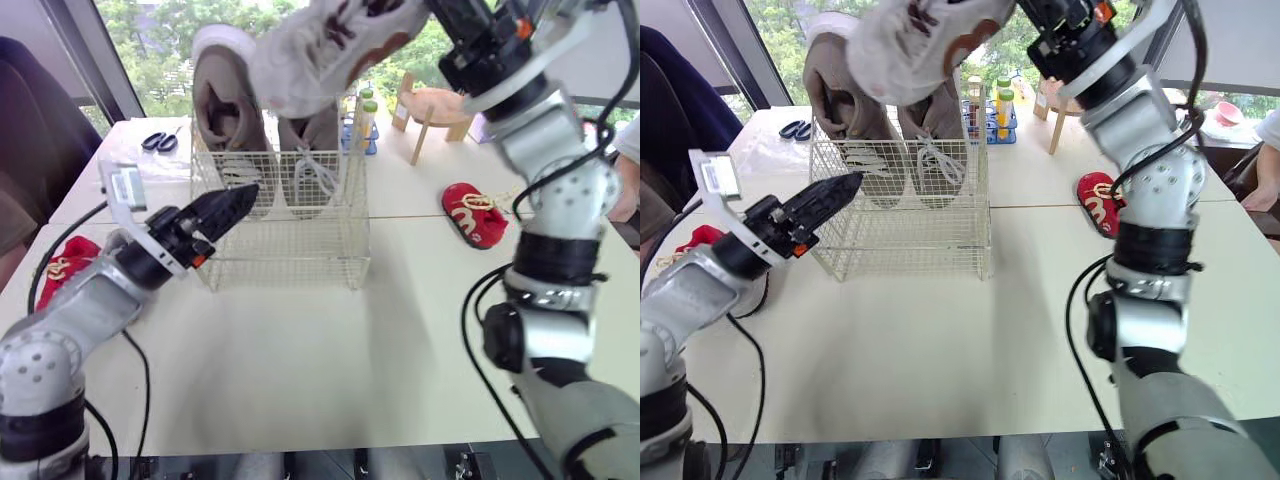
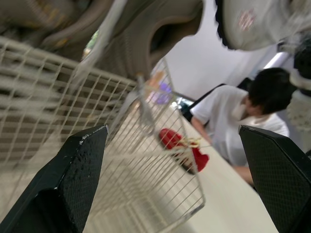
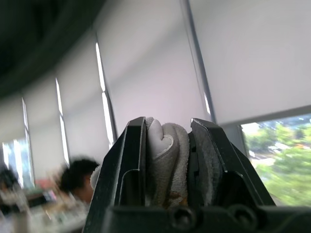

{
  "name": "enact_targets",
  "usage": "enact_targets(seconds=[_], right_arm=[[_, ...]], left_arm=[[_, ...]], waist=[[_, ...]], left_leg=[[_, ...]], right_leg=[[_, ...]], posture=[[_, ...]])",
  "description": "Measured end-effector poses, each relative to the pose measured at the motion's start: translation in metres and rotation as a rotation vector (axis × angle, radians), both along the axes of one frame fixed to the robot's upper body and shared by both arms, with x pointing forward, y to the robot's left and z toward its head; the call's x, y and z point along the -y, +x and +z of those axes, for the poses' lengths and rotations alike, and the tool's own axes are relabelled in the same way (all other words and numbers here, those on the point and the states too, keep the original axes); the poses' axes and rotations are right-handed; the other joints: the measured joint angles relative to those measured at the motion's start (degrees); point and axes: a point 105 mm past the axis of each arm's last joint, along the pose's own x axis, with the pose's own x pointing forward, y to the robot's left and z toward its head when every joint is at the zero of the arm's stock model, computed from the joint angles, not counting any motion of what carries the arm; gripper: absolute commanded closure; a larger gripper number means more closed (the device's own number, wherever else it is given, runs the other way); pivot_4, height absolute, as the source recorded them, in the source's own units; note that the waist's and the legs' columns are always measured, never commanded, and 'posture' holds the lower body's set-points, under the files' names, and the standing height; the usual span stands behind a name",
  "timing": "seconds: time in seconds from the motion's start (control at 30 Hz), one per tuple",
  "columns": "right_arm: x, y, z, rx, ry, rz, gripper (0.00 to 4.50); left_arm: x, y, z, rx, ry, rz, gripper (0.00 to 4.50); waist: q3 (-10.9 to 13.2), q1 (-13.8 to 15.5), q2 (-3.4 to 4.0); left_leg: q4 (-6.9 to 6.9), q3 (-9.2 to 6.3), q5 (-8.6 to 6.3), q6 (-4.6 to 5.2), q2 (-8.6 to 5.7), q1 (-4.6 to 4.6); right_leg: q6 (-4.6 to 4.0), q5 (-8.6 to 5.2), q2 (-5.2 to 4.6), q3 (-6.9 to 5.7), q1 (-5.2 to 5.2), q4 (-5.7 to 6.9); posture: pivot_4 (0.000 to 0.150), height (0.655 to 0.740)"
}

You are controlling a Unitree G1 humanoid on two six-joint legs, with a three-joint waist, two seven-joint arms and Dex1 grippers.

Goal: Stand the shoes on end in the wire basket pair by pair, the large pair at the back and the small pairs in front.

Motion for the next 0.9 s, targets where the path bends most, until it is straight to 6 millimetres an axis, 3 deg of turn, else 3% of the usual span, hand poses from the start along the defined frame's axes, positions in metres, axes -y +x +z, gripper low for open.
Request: enact_targets(seconds=[0.2, 0.37, 0.7, 0.9], right_arm=[[-0.004, 0.014, -0.011, 0.168, -0.330, -0.055, 3.51], [-0.018, 0.022, -0.047, 0.233, -0.598, -0.031, 3.51], [-0.038, 0.038, -0.093, 0.222, -0.740, 0.058, 3.51], [-0.037, 0.049, -0.104, 0.191, -0.774, 0.054, 0.75]], left_arm=[[0.007, -0.012, -0.030, -0.059, 0.080, 0.056, 0.09], [0.005, -0.014, -0.042, -0.082, 0.113, 0.086, 0.09], [0.015, -0.015, -0.043, -0.064, 0.151, 0.055, 0.09], [0.016, -0.012, -0.043, -0.057, 0.188, 0.067, 0.00]], waist=[[0.00, -0.15, 0.00], [0.00, 0.15, 0.00], [0.00, 0.04, 0.00], [0.01, 0.05, 0.00]], left_leg=[[-0.08, 0.06, -0.01, 0.02, 0.03, 0.02], [-0.04, 0.04, -0.01, 0.01, 0.01, 0.01], [-0.07, 0.03, 0.00, -0.05, 0.01, 0.02], [-0.09, 0.02, 0.00, -0.07, 0.00, 0.02]], right_leg=[[0.02, 0.01, 0.01, 0.02, -0.03, -0.03], [-0.02, -0.01, -0.01, 0.02, -0.01, -0.04], [-0.03, 0.00, -0.03, 0.02, -0.02, -0.06], [-0.04, 0.01, -0.03, 0.02, -0.04, -0.06]], posture=[[0.150, 0.7400], [0.150, 0.7400], [0.150, 0.7400], [0.150, 0.7400]])
